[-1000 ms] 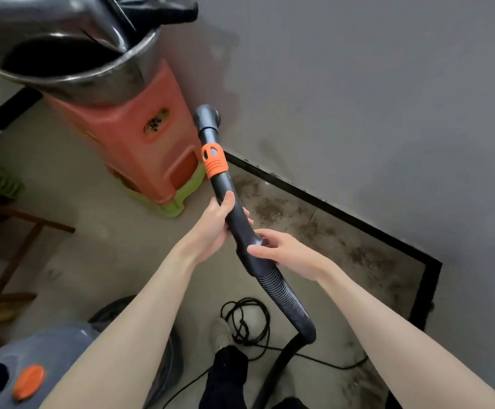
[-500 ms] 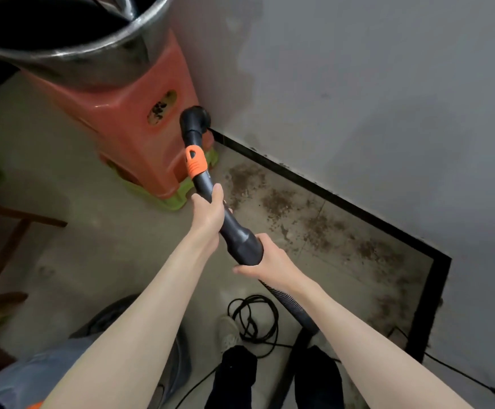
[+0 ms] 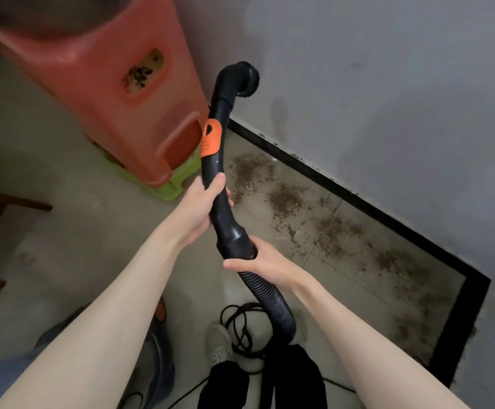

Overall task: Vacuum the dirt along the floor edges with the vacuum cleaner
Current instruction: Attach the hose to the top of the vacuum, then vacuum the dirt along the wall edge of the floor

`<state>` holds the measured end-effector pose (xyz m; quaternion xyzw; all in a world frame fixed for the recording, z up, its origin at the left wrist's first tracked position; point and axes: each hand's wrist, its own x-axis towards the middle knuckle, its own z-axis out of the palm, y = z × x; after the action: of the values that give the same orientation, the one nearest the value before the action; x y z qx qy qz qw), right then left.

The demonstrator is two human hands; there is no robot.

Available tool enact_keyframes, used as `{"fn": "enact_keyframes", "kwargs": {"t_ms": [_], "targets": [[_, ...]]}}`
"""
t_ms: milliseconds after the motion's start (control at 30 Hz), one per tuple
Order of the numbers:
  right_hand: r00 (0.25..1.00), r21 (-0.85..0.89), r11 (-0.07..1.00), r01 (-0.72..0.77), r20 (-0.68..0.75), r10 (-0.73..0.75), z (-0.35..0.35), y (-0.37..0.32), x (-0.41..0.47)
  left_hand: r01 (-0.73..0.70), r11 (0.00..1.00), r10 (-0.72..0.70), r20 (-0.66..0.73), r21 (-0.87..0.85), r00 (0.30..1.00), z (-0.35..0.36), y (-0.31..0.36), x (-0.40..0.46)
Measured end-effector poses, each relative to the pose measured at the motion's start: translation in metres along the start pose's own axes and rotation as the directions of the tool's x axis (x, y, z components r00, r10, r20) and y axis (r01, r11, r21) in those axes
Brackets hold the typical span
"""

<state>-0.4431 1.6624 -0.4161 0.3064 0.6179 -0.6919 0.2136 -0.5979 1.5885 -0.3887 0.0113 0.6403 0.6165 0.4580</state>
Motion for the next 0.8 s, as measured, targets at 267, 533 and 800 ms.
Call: {"fn": "enact_keyframes", "kwargs": {"t_ms": [267,533,800], "targets": [[0.996,0.030,0.997,0.071,0.048,-0.072,-0.044,0.065,0.079,-0.004,0.998,-0.001,-0.074,-0.064,0.997,0.009,-0.069,0.070],[0.995,0.142,0.990,-0.010,0.097,-0.004,-0.028,0.157,0.183,-0.030,0.981,0.054,-0.123,0.193,0.991,-0.021,-0.171,0.159],[0.974,0.013,0.996,-0.087,0.212,0.082,-0.005,0.258,0.241,0.067,0.997,-0.074,-0.370,-0.030,0.926,-0.083,-0.316,0.171]]}}
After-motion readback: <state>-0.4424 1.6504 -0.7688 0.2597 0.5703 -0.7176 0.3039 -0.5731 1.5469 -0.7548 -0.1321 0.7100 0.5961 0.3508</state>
